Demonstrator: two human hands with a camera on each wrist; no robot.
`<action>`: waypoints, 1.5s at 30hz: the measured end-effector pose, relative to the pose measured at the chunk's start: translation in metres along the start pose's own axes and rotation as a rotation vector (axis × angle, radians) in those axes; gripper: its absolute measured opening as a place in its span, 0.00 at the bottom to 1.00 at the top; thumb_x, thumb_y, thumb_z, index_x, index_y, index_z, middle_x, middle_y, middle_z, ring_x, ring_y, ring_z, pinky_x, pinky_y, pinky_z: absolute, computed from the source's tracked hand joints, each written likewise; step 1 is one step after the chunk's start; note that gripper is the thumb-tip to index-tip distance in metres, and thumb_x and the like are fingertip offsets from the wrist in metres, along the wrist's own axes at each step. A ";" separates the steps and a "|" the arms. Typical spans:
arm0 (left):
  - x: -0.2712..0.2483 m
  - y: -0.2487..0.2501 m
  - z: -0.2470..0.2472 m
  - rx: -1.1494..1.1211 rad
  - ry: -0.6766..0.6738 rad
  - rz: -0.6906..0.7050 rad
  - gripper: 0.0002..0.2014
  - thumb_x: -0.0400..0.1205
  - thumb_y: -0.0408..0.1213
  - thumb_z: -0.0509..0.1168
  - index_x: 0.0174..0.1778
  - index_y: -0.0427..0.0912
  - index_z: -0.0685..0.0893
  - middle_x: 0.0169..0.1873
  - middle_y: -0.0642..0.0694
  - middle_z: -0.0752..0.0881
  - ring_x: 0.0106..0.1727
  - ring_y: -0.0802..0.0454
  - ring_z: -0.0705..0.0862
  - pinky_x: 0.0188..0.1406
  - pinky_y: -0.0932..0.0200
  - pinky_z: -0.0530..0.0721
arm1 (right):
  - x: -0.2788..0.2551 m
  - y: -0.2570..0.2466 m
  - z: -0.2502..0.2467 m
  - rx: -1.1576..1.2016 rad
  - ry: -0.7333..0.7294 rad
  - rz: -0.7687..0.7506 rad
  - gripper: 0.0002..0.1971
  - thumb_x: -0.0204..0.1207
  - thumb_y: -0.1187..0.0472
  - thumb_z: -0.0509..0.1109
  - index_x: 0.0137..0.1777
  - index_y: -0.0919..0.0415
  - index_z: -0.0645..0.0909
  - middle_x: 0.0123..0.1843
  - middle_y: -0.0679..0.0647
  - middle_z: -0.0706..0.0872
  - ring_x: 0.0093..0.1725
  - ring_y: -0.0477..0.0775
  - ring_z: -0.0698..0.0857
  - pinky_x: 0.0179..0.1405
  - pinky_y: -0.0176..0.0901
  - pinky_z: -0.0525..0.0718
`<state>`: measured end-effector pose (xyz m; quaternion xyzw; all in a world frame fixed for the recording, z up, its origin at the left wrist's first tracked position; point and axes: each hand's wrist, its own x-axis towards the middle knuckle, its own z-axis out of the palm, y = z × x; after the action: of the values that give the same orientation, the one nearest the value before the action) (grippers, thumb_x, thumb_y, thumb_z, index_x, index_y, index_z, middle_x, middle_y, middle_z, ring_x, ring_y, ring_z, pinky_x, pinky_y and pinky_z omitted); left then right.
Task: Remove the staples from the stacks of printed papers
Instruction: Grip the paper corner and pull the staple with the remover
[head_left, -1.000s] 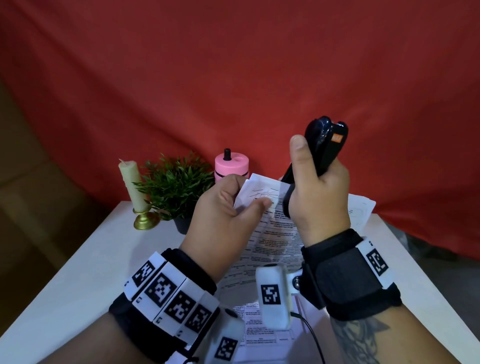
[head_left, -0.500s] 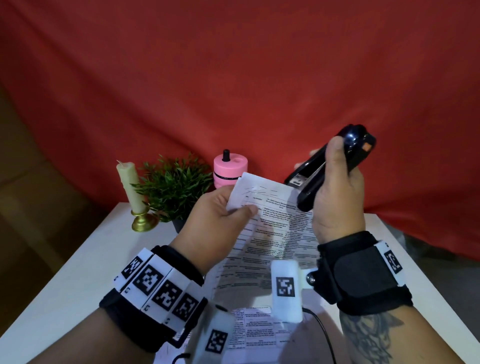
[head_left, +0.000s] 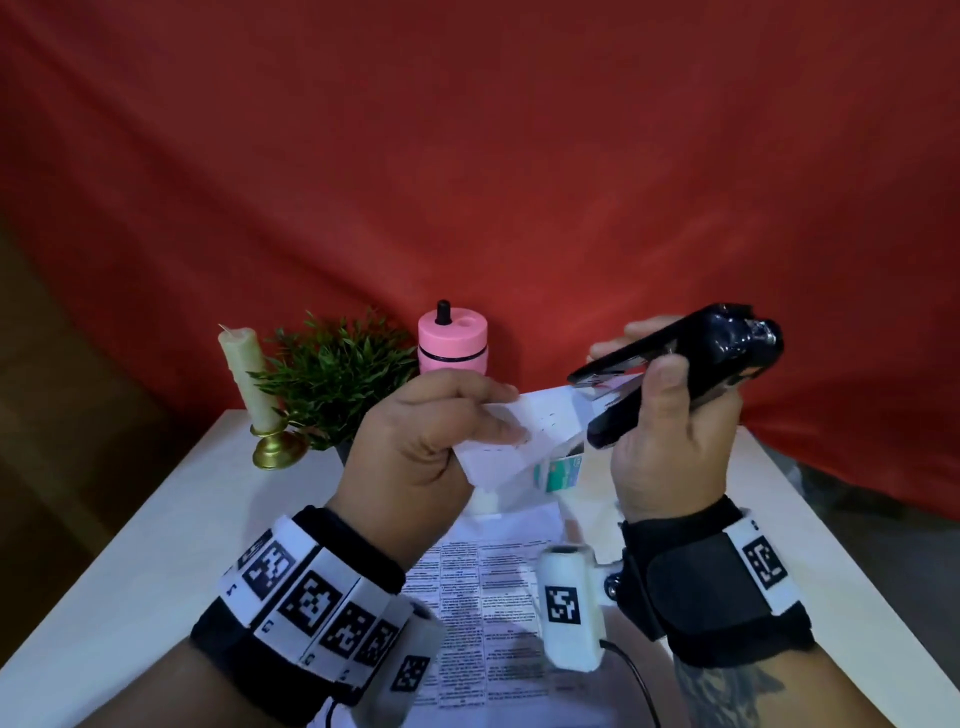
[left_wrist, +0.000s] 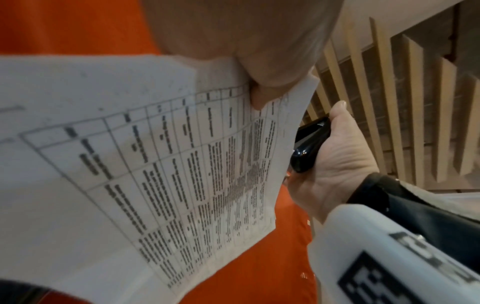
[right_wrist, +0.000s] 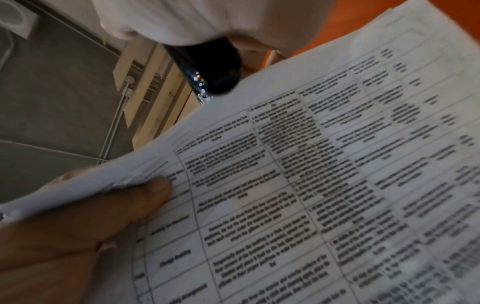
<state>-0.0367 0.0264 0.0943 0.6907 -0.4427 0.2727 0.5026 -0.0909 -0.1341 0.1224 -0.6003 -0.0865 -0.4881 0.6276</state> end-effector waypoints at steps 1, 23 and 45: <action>0.000 0.000 0.000 0.016 0.001 0.014 0.22 0.61 0.04 0.70 0.38 0.36 0.92 0.49 0.47 0.88 0.54 0.60 0.86 0.55 0.65 0.83 | 0.000 0.001 0.000 0.013 -0.012 -0.013 0.21 0.70 0.28 0.66 0.39 0.45 0.84 0.27 0.53 0.85 0.21 0.58 0.82 0.16 0.48 0.79; 0.008 0.015 0.006 -0.079 0.066 -0.519 0.12 0.82 0.39 0.68 0.38 0.34 0.81 0.23 0.35 0.73 0.25 0.56 0.69 0.23 0.59 0.69 | 0.026 0.001 0.009 -0.229 -0.041 0.245 0.23 0.66 0.31 0.65 0.39 0.53 0.82 0.38 0.58 0.89 0.42 0.58 0.88 0.47 0.57 0.86; 0.008 0.022 0.012 -0.426 -0.063 -0.597 0.08 0.80 0.28 0.68 0.51 0.43 0.86 0.43 0.48 0.93 0.44 0.54 0.91 0.39 0.64 0.87 | 0.031 0.010 0.014 -0.227 0.027 0.153 0.29 0.69 0.34 0.68 0.29 0.63 0.75 0.24 0.60 0.81 0.25 0.57 0.82 0.29 0.45 0.80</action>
<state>-0.0537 0.0097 0.1067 0.6773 -0.2837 -0.0058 0.6788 -0.0611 -0.1399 0.1406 -0.6658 0.0238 -0.4534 0.5921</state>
